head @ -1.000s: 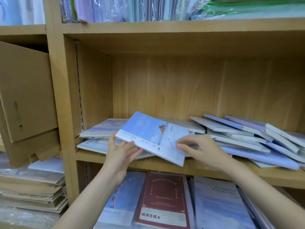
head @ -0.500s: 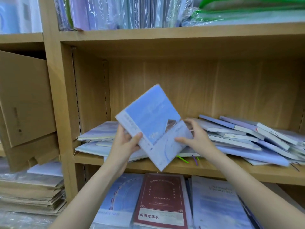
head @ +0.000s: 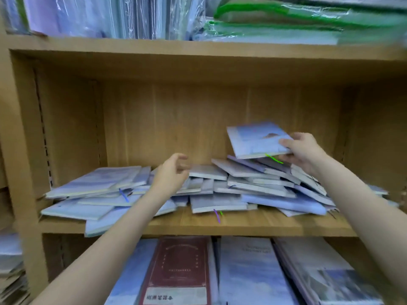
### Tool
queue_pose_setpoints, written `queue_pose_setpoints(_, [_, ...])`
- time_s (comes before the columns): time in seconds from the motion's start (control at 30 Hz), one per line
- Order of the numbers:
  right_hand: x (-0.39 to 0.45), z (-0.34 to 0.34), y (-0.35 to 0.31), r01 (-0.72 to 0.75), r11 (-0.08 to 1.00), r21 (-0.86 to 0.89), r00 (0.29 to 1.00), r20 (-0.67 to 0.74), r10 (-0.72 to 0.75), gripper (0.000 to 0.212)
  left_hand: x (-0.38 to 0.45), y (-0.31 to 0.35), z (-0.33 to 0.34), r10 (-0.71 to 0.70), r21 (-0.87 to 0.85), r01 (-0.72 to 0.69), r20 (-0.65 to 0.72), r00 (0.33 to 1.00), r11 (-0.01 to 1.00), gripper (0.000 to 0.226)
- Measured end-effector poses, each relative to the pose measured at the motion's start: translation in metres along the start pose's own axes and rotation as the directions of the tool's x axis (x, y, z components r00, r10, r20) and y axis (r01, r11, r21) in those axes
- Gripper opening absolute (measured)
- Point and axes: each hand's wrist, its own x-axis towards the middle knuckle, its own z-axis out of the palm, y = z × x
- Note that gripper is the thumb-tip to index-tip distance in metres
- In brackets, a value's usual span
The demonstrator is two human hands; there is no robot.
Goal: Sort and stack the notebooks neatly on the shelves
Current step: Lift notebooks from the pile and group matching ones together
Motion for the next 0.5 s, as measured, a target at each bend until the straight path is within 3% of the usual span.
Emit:
queue_pose_setpoints(0.07, [0.025,-0.012,0.010,-0.047,0.936,-0.348,0.999,-0.016,0.044,0.038,-0.002,-0.013,0.006,-0.003,0.231,-0.013,0.070,0.998,0.973,0.041])
queue_pose_setpoints(0.13, [0.027,-0.017,0.017,0.002,0.720,-0.694,1.000,-0.007,-0.010,0.027,-0.010,-0.031,0.009,-0.017,0.442,-0.057,0.161,0.987,0.895,0.052])
queue_pose_setpoints(0.17, [0.022,-0.018,0.020,0.038,0.633,-0.773,0.999,0.029,-0.025,0.023,-0.014,-0.040,0.010,0.004,0.523,-0.103,0.187,0.982,0.846,0.057])
queue_pose_setpoints(0.27, [0.009,-0.015,0.030,0.102,0.470,-0.877,0.995,0.090,-0.048,0.029,-0.027,-0.058,0.015,0.109,0.618,-0.211,0.199,0.974,0.757,0.071])
queue_pose_setpoints(0.33, [-0.004,-0.011,0.030,0.167,0.402,-0.900,0.979,0.102,-0.179,0.030,-0.034,-0.062,0.019,0.133,0.664,-0.233,0.199,0.971,0.710,0.078])
queue_pose_setpoints(0.43, [-0.032,0.007,0.028,0.449,0.357,-0.819,0.860,0.287,-0.422,0.037,-0.040,-0.065,0.019,0.163,0.692,-0.233,0.166,0.973,0.684,0.078])
queue_pose_setpoints(0.5, [-0.049,0.025,0.028,0.623,0.334,-0.707,0.764,0.459,-0.454,0.039,-0.046,-0.068,0.012,0.224,0.715,-0.262,0.150,0.963,0.648,0.084])
